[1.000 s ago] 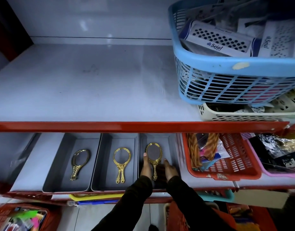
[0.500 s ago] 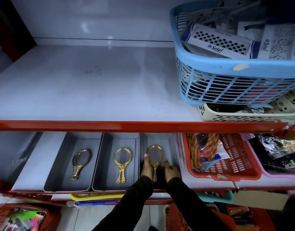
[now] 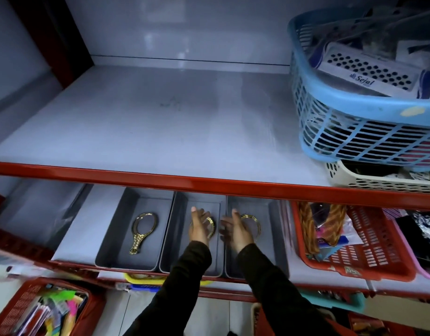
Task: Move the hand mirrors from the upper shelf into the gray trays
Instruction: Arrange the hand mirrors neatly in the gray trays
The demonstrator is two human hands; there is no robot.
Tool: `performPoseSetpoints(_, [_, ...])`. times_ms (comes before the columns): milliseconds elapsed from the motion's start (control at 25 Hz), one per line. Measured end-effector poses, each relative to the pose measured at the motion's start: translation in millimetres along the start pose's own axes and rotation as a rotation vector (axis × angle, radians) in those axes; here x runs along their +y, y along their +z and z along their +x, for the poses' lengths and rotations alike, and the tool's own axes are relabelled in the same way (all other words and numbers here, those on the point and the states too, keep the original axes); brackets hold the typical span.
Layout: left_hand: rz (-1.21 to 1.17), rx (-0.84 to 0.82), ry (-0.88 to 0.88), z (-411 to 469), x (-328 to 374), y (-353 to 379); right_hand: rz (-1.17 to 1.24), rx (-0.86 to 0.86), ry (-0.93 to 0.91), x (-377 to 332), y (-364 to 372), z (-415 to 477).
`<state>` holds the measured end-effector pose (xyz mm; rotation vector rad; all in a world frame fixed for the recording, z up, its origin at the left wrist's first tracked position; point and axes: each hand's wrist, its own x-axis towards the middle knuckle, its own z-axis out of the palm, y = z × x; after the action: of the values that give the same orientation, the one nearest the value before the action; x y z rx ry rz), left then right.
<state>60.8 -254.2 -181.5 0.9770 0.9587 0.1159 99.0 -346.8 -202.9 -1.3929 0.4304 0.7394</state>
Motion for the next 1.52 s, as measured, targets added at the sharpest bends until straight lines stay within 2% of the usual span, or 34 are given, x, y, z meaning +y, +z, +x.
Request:
performPoseSetpoints(120, [0.045, 0.060, -0.116, 5, 11, -28, -0.085, -0.053, 0.095, 16, 39, 1])
performPoseSetpoints(280, [0.035, -0.024, -0.248, 4, 13, -44, -0.155, 0.003, 0.151, 37, 53, 9])
performPoseSetpoints(720, [0.117, -0.119, -0.330, 21, 14, -64, -0.017, 0.128, 0.185, 54, 67, 24])
performPoseSetpoints(1000, [0.138, -0.148, -0.362, 21, 18, -70, -0.081, 0.172, 0.114, 54, 70, 15])
performPoseSetpoints(1240, [0.103, -0.114, -0.240, 27, 37, -86, 0.010, 0.190, -0.015, 38, 79, 2])
performPoseSetpoints(1400, [0.030, -0.117, -0.109, 45, 66, -120, 0.092, 0.056, -0.043, 23, 113, -7])
performPoseSetpoints(1520, [-0.004, 0.037, -0.047, 61, 81, -155, 0.091, -0.073, 0.005, 26, 150, -8])
